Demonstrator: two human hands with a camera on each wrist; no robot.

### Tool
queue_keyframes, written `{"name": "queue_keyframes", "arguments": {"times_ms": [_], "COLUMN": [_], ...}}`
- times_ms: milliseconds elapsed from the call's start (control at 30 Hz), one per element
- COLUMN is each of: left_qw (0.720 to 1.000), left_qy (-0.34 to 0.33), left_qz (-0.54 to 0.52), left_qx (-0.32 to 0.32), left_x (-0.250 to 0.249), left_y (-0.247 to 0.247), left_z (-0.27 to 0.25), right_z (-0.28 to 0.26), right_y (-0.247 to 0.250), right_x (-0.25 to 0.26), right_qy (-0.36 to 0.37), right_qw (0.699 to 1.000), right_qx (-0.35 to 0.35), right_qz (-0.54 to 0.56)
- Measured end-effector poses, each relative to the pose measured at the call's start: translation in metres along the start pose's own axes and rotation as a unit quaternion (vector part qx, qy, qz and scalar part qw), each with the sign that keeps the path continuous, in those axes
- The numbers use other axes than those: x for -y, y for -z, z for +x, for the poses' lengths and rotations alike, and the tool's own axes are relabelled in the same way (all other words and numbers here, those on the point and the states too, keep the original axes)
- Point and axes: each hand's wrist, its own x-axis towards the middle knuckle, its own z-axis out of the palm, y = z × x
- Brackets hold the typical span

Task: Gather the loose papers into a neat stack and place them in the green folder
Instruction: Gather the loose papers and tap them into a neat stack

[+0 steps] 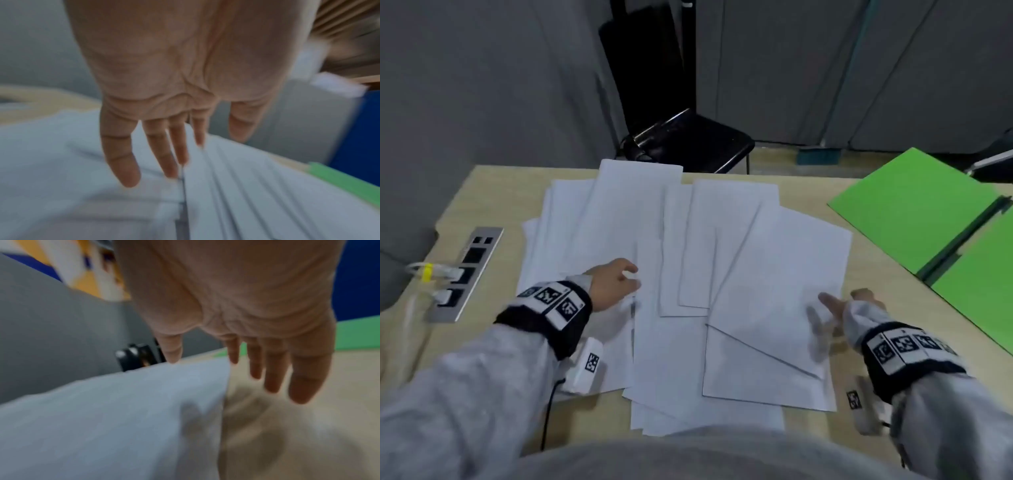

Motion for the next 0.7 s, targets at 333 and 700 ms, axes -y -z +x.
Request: {"name": "queue_keyframes", "arguments": {"times_ms": [333, 700], "left_qw": [0.970, 0.968], "left_qy": [0.124, -0.113], "left_qz": [-0.208, -0.226], "left_qx": [0.009, -0.007], "left_x": [-0.032, -0.051], "left_y": [-0.033, -0.033], "left_z": [0.041, 0.034], "right_z": [0.031, 0.046], "right_y": [-0.058, -0.064], "right_x": [0.063, 0.105], "right_qy": [0.013, -0.002], "right_qw": [0.989, 0.970], "right_qx": [-0.147, -0.128], "right_qz": [0.027, 0.207]}}
